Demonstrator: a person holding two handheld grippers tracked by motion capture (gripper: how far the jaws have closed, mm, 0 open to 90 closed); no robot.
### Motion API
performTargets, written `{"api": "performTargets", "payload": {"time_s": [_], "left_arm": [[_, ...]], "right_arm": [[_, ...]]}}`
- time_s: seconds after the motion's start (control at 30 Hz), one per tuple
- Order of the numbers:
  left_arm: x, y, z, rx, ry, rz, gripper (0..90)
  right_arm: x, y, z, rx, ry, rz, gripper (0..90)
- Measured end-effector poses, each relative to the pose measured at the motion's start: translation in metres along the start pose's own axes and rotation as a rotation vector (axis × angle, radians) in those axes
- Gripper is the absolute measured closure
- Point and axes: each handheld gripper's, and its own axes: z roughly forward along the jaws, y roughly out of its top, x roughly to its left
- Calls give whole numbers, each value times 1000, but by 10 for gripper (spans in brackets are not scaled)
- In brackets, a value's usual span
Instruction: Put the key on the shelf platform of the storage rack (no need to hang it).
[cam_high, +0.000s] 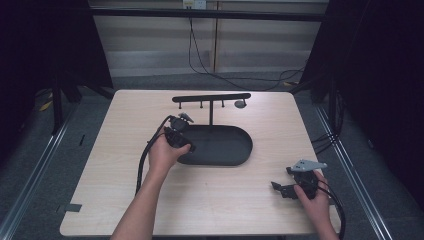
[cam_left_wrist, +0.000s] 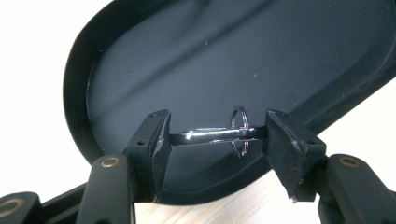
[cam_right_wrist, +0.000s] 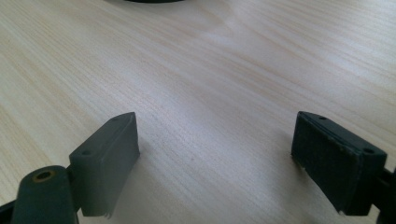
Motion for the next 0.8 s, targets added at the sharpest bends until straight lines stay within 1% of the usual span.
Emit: {"api": "performTargets", "payload": {"time_s": [0.03,0.1,0.13,0.23,0.33,0.63,0.8], "left_arm": [[0,0,2,0,-5,-8,422],[0,-1,5,1,-12,-9,422],[-1,-1,7,-4,-7,-16,422],[-1,-3,11,0,-6,-16,422],[-1,-4,15,-10,-2,-24,422],[-4,-2,22,-12,6,-24,423],[-6,0,25,-2,0,-23,422]], "right_arm": [[0,0,0,0,0,0,145],[0,0,0,0,0,-1,145],[0,0,0,-1,0,-2,145],[0,0,0,0,0,-2,145],[0,0,0,1,0,0,145],[0,0,0,3,1,3,145],[0,0,0,1,2,0,145]]}}
